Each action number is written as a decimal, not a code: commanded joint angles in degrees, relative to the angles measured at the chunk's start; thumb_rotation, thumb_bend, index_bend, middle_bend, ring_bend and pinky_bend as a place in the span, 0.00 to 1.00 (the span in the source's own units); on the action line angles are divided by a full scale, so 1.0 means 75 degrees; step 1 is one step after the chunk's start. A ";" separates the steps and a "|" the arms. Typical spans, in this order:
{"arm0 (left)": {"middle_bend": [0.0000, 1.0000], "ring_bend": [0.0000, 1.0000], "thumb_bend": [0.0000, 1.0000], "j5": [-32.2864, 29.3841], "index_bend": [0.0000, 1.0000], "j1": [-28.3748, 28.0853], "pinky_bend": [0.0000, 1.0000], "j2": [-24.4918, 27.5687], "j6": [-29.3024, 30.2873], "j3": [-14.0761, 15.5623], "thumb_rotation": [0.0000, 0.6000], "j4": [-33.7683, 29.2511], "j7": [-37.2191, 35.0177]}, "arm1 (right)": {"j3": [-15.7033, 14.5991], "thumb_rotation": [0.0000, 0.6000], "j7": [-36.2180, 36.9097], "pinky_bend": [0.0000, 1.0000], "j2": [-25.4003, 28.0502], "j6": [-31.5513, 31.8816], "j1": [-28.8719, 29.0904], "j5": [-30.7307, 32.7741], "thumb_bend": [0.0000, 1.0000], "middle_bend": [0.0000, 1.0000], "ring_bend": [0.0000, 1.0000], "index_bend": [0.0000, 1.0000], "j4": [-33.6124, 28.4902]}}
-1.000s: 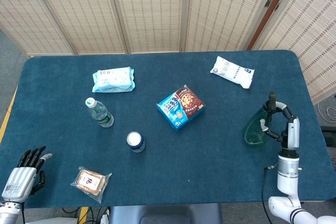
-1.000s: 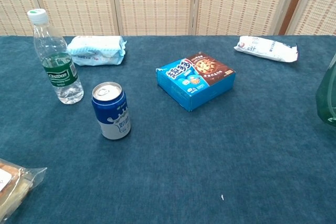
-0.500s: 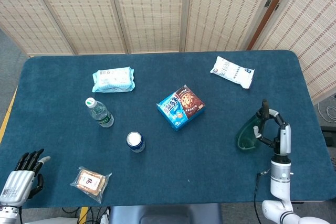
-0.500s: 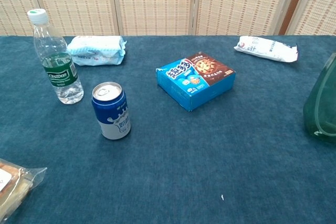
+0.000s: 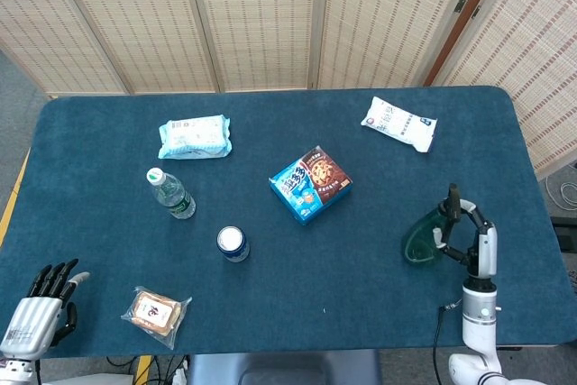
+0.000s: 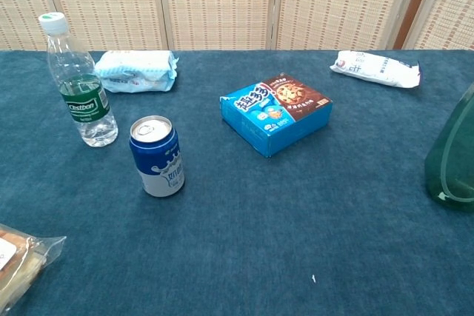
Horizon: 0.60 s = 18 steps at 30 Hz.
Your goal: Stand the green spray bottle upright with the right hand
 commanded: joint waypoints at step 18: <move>0.07 0.07 0.74 0.0195 0.18 0.0040 0.00 -0.0046 0.0124 0.0025 1.00 -0.0067 0.0108 | -0.0309 1.00 0.0333 0.55 -0.0279 0.0707 -0.0826 -0.0098 0.30 0.57 0.47 0.49 0.0325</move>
